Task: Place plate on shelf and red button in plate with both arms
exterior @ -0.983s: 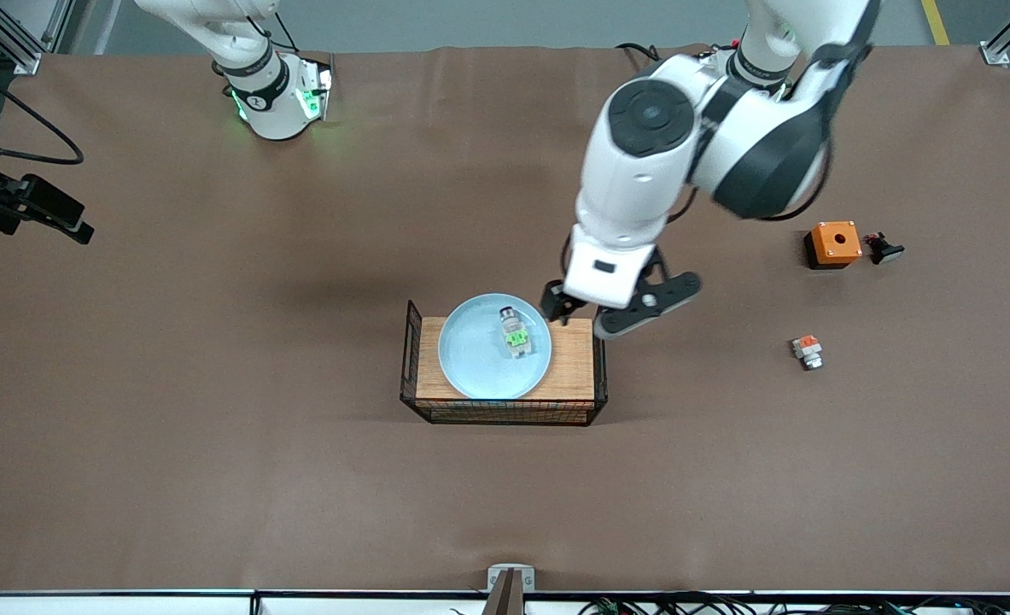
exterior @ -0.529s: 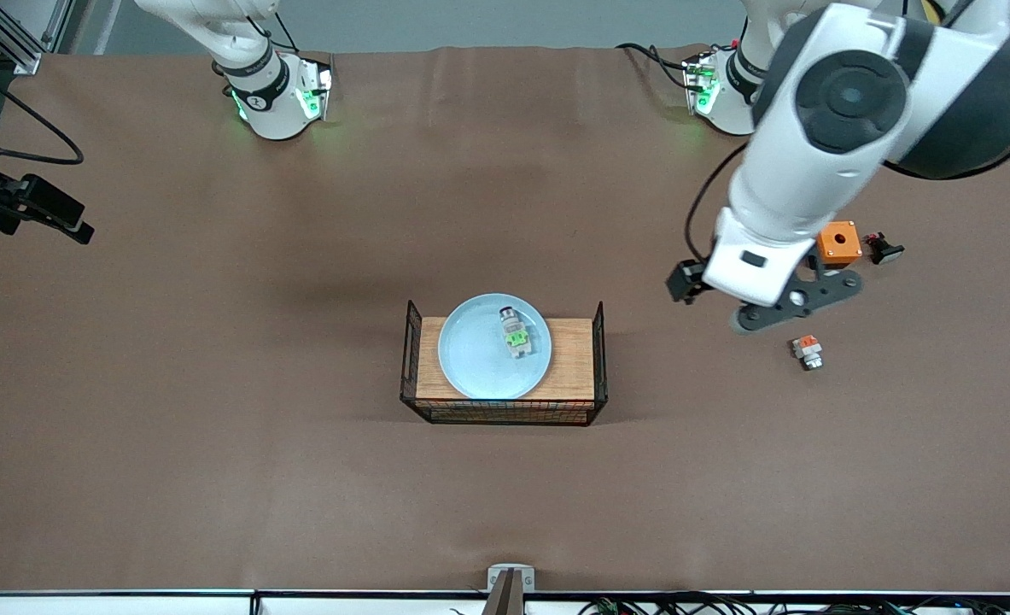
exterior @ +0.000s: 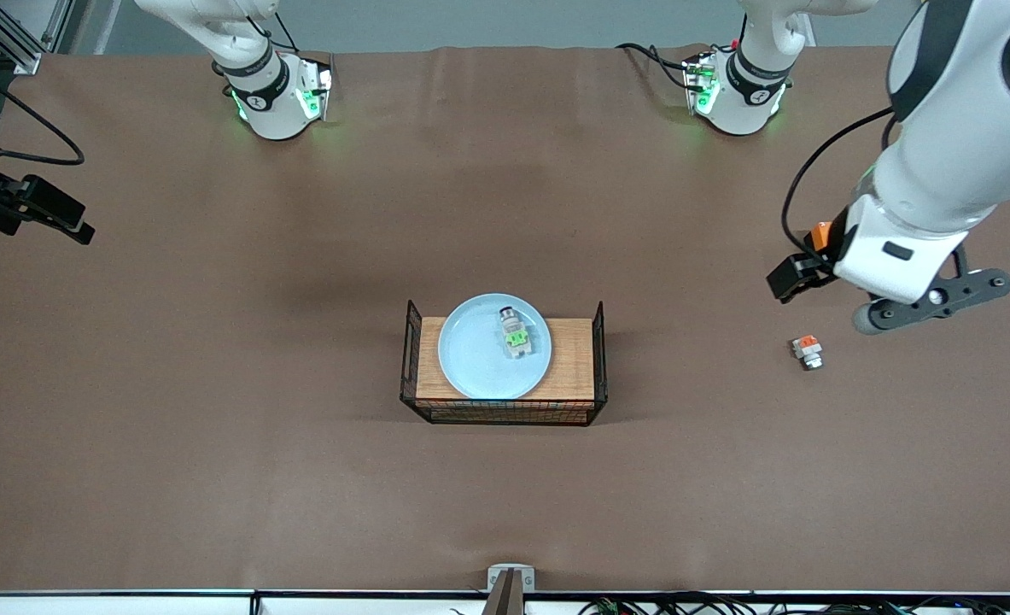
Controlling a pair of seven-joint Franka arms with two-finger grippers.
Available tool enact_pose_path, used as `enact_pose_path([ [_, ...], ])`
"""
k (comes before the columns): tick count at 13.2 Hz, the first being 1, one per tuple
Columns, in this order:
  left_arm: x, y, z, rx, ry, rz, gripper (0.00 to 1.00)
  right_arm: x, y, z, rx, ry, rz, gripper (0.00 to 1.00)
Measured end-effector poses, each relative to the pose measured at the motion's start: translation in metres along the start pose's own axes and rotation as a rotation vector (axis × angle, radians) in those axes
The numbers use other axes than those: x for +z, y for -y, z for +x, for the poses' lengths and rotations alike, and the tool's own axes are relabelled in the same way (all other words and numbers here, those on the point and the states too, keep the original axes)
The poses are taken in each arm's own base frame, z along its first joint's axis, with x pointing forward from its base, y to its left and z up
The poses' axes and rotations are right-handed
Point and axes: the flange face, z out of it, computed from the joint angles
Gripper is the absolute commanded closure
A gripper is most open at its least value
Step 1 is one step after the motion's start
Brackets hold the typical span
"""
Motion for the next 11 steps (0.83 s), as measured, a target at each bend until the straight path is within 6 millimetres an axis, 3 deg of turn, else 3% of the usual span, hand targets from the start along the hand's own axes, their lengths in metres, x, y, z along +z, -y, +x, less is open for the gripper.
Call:
enact_pose_path([
  [5,0.006,0.008,-0.004,0.018,0.047,0.03,0.0,0.0,0.001,0.0,-0.001,0.0,0.0,0.0],
  [11,0.001,0.043,0.007,0.078,0.049,0.028,0.0,0.001,0.002,0.0,-0.005,0.001,0.0,0.0],
])
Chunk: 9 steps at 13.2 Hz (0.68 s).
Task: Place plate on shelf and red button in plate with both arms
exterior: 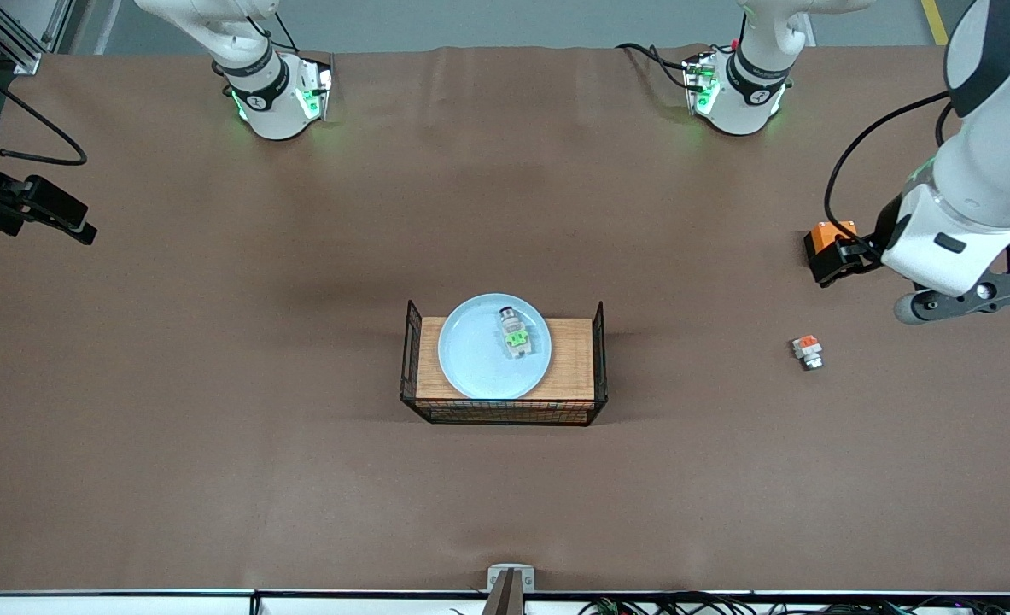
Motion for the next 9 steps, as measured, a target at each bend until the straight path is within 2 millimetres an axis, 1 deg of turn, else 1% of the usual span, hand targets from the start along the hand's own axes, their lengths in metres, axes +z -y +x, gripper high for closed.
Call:
enact_pose_path([
  [4,-0.0057,0.0006,0.0006,0.026,-0.036,-0.013,0.0,0.0004,0.0003,0.0002,-0.001,0.001,0.0,0.0],
  [7,-0.0052,0.0001,0.0025,0.038,-0.049,-0.018,0.0,0.0006,0.0004,0.0002,-0.001,0.001,0.0,0.0],
  [9,-0.0029,0.0063,0.0057,0.058,-0.063,-0.028,0.0,0.0006,0.0004,0.0002,-0.001,0.001,0.0,0.0],
])
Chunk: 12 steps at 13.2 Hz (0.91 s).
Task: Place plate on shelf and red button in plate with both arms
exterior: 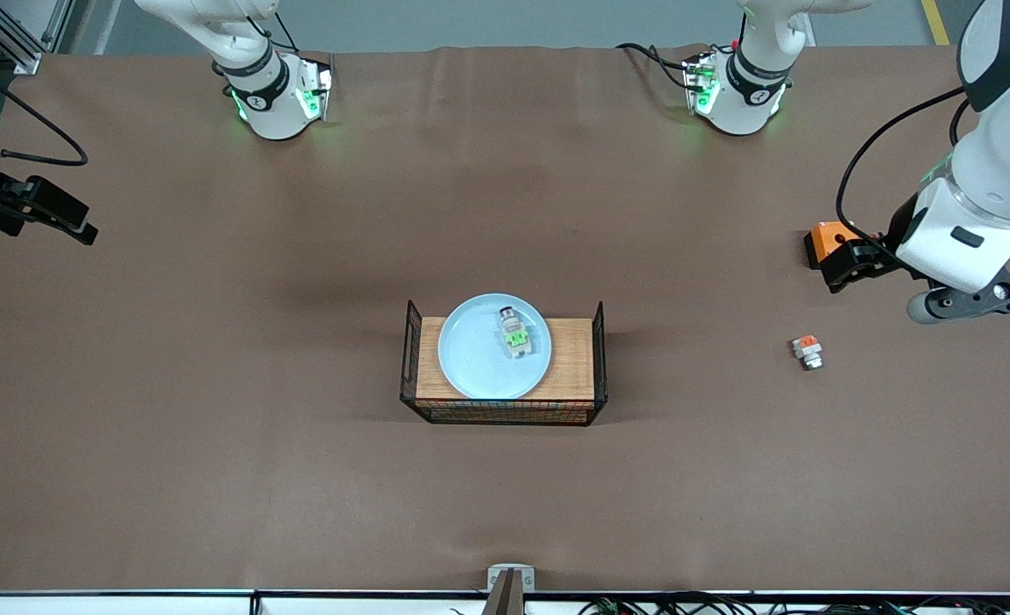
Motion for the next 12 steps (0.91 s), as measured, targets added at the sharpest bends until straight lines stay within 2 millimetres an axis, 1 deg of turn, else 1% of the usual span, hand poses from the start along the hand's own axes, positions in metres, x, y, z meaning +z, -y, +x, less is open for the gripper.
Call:
enact_pose_path([
  [1,0.0,0.006,0.0,0.019,-0.011,-0.016,0.0,0.0,0.0,0.0,0.0,0.0,0.0,0.0],
  [3,-0.002,0.023,-0.008,0.035,-0.025,-0.029,0.0,0.0,0.0,0.0,0.0,0.0,0.0,0.0],
  [6,-0.012,0.042,-0.03,0.046,-0.027,-0.022,0.0,0.0,0.0,0.0,0.0,0.0,0.0,0.0],
  [9,-0.011,0.059,-0.046,0.061,-0.011,-0.036,0.0,0.0,0.0,0.0,0.0,0.001,0.0,0.0],
  [10,-0.01,0.063,-0.049,0.057,-0.008,-0.036,0.0,0.0,0.0,0.0,0.0,0.001,0.0,0.0],
  [12,-0.012,0.064,-0.055,0.056,-0.01,-0.042,0.0,0.0,0.0,0.0,-0.001,0.001,0.0,0.0],
])
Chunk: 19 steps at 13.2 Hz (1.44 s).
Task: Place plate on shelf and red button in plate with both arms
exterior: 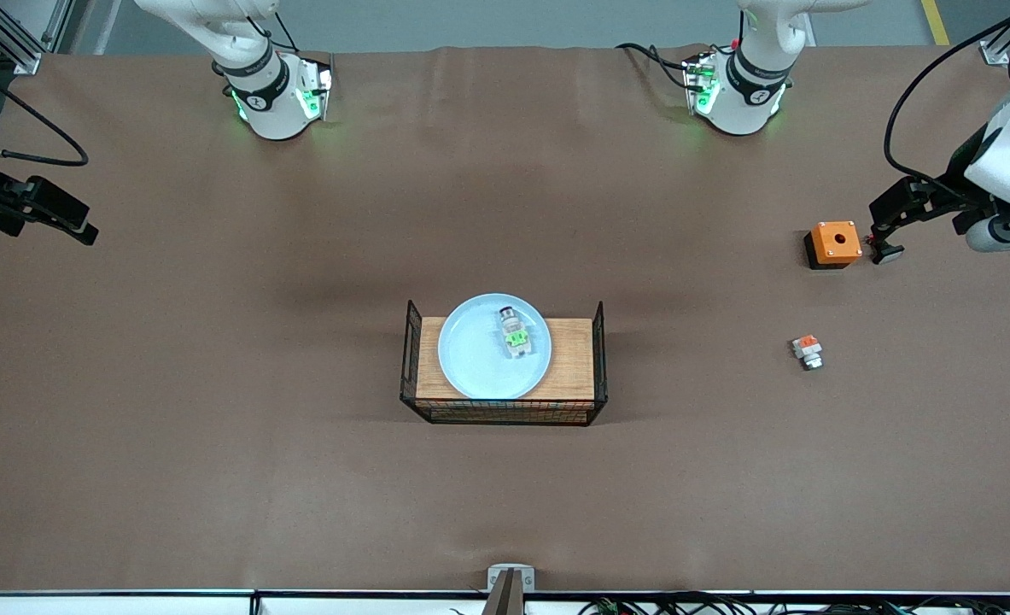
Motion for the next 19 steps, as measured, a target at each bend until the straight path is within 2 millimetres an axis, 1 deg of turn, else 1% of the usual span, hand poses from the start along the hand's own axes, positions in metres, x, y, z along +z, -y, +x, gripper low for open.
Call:
enact_pose_path([
  [2,-0.002,-0.001,-0.005,0.008,0.001,-0.011,0.0,0.0,0.0,0.0,0.0,0.0,0.0,0.0],
  [6,-0.003,0.0,-0.022,0.019,0.008,-0.003,0.0,0.0,0.0,0.0,0.0,0.0,0.0,0.0],
  [9,-0.006,0.001,-0.028,0.027,0.015,0.0,0.0,0.0,0.0,0.0,0.0,0.0,0.0,0.0],
  [16,-0.01,0.005,-0.028,0.023,0.012,0.0,0.0,0.0,0.0,0.0,0.0,0.0,0.0,0.0],
  [19,-0.01,0.011,-0.027,0.013,0.012,0.0,0.0,0.001,0.0,0.001,0.0,0.002,0.0,0.0],
])
